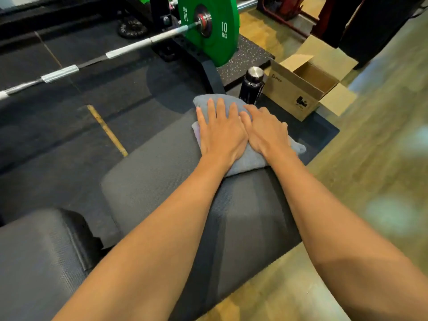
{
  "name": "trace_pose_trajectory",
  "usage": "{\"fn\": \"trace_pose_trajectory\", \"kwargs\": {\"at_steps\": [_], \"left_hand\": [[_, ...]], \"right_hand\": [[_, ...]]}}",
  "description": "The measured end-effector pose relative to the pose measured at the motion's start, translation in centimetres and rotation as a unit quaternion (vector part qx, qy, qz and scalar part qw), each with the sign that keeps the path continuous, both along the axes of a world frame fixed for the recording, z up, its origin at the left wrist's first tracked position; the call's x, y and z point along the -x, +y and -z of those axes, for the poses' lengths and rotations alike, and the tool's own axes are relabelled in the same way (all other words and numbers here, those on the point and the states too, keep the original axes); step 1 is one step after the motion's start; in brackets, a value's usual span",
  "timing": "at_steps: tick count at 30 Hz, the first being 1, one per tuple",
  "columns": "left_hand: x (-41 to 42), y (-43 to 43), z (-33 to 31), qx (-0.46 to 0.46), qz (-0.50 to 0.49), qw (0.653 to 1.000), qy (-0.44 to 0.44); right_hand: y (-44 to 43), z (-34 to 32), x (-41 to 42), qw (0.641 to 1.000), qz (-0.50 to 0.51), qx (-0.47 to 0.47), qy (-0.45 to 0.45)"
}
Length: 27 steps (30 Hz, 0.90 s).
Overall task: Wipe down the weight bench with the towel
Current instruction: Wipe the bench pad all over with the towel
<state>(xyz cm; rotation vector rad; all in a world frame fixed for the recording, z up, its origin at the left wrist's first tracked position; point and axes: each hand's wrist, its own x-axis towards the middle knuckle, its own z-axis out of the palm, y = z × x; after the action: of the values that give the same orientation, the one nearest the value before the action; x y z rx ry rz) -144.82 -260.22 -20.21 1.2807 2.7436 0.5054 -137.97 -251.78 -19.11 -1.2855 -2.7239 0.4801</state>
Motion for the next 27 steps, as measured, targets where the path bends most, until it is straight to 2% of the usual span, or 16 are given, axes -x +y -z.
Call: {"fn": "trace_pose_trajectory", "kwargs": {"at_steps": [3, 5, 10, 16, 20, 27], "left_hand": [[0.9, 1.0, -0.1, -0.005, 0.001, 1.000, 0.007], [0.2, 0.2, -0.2, 0.009, 0.009, 1.000, 0.010], [-5.5, -4.7, -0.5, 0.007, 0.005, 0.999, -0.031], [-11.5, -12.0, -1.0, 0.024, 0.054, 0.997, -0.039], [-7.8, -16.0, -0.8, 0.034, 0.062, 0.997, -0.021], [4.4, -21.3, -0.5, 0.035, -0.031, 0.999, -0.026]], "right_hand": [[1.0, -0.1, 0.8, 0.999, 0.000, 0.046, 0.028], [-0.1, -0.3, -0.4, 1.000, -0.014, 0.025, 0.012], [-4.7, -0.6, -6.1, 0.994, -0.038, -0.095, -0.047], [-12.7, -1.0, -12.3, 0.990, 0.032, -0.096, -0.096], [-16.3, -1.3, -8.6, 0.992, 0.007, -0.075, -0.098], [-20.6, -0.9, 4.6, 0.992, -0.083, -0.047, -0.081]]}}
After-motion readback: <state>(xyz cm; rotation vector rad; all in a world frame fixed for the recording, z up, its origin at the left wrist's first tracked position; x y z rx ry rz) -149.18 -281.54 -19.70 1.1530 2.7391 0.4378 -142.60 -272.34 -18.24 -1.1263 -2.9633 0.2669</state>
